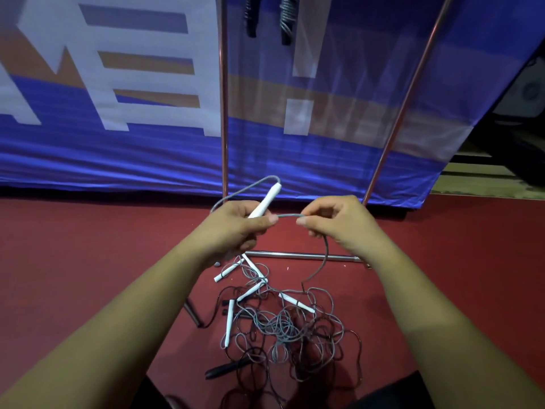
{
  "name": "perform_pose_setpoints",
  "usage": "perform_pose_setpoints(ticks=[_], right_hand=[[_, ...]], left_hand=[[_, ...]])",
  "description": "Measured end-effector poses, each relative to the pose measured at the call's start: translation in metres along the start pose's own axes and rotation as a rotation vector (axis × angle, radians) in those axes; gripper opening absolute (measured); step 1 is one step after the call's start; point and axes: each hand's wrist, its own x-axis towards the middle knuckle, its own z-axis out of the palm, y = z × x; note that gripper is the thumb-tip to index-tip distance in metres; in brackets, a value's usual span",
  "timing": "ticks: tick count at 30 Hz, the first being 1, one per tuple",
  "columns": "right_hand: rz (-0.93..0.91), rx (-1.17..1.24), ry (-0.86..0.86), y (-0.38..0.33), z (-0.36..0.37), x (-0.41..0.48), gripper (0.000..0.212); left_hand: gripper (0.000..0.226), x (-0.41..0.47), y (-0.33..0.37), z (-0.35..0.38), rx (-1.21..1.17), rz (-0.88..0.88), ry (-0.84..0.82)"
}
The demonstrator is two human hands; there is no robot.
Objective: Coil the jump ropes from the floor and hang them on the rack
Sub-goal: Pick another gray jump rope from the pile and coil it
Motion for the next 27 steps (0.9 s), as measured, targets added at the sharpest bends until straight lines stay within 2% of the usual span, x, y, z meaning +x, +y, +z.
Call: perform_pose_setpoints(ticks=[4, 6, 8, 11, 13, 15, 17, 18, 20, 23, 25, 27], right_hand=[[0.065, -0.460, -0.312, 0.045, -0.011, 0.007, 0.013], [0.196, -0.546, -0.449, 0.071, -0.019, 0.009, 0.018], [0.305, -0.504, -0.511, 0.088, -0.024, 0.009, 0.018], [0.394, -0.276, -0.448, 0.099, -0.029, 0.008, 0.009], [0.388, -0.179, -0.290, 0.099, -0.030, 0.010, 0.008], [0.348, -0.138, -0.114, 0.094, -0.030, 0.013, 0.010], [0.319, -0.197, -0.026, 0.085, -0.031, 0.015, 0.012], [0.311, -0.262, -0.044, 0.079, -0.031, 0.014, 0.012], [0.311, -0.381, -0.192, 0.067, -0.024, 0.009, 0.012], [0.259, -0.352, -0.344, 0.048, -0.005, 0.001, 0.012], [0.180, -0.278, -0.270, 0.038, 0.002, 0.002, 0.011], [0.109, -0.177, -0.136, 0.033, 0.000, 0.005, 0.012]], left_hand=[[0.019, 0.006, 0.000, -0.010, -0.340, 0.029, 0.103], [0.020, 0.009, -0.001, -0.021, -0.487, 0.034, 0.129], [0.021, 0.010, -0.002, -0.031, -0.518, 0.028, 0.147], [0.016, 0.014, -0.006, -0.037, -0.471, 0.005, 0.231], [0.011, 0.017, -0.011, -0.036, -0.171, -0.017, 0.390], [0.030, 0.017, -0.015, -0.032, 0.147, -0.036, 0.491], [0.037, 0.016, -0.015, -0.025, 0.207, -0.003, 0.465], [0.036, 0.016, -0.014, -0.020, 0.201, 0.024, 0.428], [0.034, 0.013, -0.011, -0.010, 0.216, 0.062, 0.339], [0.035, 0.015, -0.016, 0.001, 0.310, 0.080, 0.269], [0.030, 0.016, -0.018, 0.002, 0.333, 0.037, 0.179], [0.016, 0.015, -0.017, 0.003, 0.249, -0.036, 0.016]])
